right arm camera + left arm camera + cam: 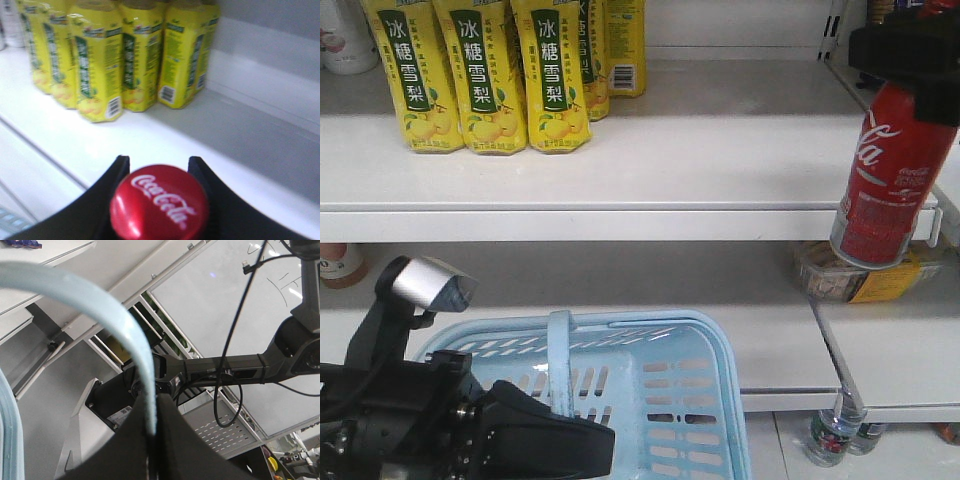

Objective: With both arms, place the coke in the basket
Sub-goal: 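Close the right gripper on the bottle's neck and lift it, then pull the bottle off the shelf toward the basket with the right gripper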

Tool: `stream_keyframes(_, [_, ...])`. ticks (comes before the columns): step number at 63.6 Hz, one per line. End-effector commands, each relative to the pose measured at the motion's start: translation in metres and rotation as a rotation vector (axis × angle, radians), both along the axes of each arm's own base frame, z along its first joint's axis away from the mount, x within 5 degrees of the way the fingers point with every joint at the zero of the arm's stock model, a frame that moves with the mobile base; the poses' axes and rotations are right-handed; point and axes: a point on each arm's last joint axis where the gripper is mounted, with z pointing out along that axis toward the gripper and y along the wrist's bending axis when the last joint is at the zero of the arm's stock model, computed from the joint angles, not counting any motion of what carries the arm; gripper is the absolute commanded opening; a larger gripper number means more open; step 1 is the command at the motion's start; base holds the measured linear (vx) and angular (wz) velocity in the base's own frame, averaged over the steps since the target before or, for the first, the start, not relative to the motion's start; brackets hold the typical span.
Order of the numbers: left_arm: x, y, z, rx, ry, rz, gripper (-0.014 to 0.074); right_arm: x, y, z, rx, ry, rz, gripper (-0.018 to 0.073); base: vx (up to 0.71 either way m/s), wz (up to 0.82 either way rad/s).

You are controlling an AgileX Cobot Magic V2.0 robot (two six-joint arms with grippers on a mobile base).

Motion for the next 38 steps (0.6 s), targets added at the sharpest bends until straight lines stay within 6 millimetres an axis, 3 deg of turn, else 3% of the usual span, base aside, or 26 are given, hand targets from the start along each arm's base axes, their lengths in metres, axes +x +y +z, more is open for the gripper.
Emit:
stream_keyframes(1, [-0.004,0.0,0.02,-0.116,-0.019,-0.022,-0.0006,-0.023,0.002,0.021,0.055,-0.053,0.024,-0.0005,0.0,0.0])
stream_keyframes(14, [-0.004,0.0,0.02,-0.116,-0.019,-0.022,-0.0006,-0.041,0.008,0.016,0.036,0.035,0.129,-0.0005,0.0,0.0])
stream_keyframes(38, [-0.004,0.0,0.02,-0.116,-0.019,-0.022,-0.0006,-0.048,0.012,0.01,0.036,0.135,0.189,-0.0005,0.0,0.0])
